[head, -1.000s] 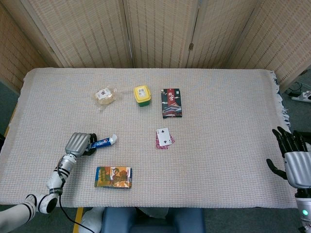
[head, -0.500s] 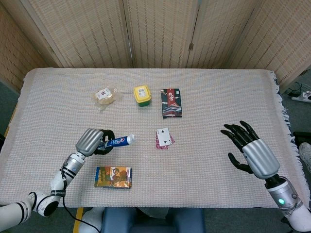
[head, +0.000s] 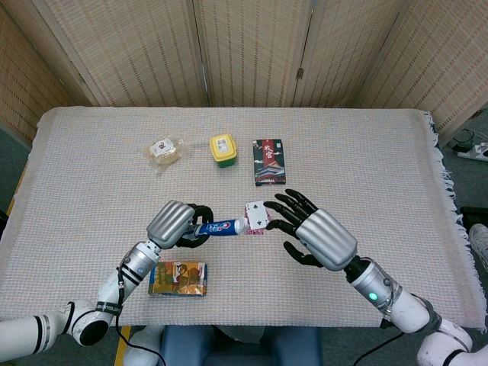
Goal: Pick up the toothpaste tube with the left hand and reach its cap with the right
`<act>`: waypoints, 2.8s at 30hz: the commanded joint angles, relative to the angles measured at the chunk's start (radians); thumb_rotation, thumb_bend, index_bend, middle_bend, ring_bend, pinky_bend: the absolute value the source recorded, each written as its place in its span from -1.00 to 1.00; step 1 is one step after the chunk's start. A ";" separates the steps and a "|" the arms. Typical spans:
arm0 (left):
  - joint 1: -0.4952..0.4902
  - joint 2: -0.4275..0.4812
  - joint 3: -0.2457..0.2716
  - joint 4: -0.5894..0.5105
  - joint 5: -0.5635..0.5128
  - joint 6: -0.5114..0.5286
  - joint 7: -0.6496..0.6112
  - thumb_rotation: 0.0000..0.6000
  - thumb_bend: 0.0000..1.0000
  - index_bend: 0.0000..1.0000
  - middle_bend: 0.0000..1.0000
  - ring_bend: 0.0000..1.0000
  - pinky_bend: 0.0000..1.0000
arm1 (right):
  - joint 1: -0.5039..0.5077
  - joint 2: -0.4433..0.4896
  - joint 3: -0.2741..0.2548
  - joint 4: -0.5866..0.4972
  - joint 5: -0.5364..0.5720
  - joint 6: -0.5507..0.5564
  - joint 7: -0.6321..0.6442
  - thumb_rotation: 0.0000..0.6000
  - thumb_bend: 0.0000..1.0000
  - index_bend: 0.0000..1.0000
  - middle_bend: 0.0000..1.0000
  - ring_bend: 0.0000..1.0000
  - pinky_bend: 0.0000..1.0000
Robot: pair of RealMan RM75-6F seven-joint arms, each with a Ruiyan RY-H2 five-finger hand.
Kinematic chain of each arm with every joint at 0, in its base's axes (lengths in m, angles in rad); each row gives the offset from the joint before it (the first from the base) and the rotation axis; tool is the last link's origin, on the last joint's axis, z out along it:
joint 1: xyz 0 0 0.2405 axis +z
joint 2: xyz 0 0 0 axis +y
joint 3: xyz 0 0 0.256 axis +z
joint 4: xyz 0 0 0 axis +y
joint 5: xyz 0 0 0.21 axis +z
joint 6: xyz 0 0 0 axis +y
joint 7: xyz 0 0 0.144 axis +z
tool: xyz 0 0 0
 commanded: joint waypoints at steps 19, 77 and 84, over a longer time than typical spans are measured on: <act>-0.034 -0.027 0.003 -0.040 -0.088 0.007 0.102 1.00 0.61 0.50 0.74 0.55 0.44 | 0.104 -0.109 0.005 -0.001 0.169 -0.082 -0.185 0.68 0.17 -0.30 -0.75 -0.92 -1.00; 0.016 -0.121 0.007 0.030 0.060 0.172 -0.072 1.00 0.63 0.53 0.75 0.54 0.44 | 0.153 -0.233 -0.012 0.202 0.074 0.019 0.739 0.28 -0.76 -1.00 -1.00 -1.00 -1.00; 0.017 -0.131 0.000 0.032 0.070 0.184 -0.080 1.00 0.63 0.53 0.75 0.54 0.44 | 0.178 -0.284 0.010 0.231 0.103 0.014 0.777 0.27 -0.76 -1.00 -1.00 -1.00 -1.00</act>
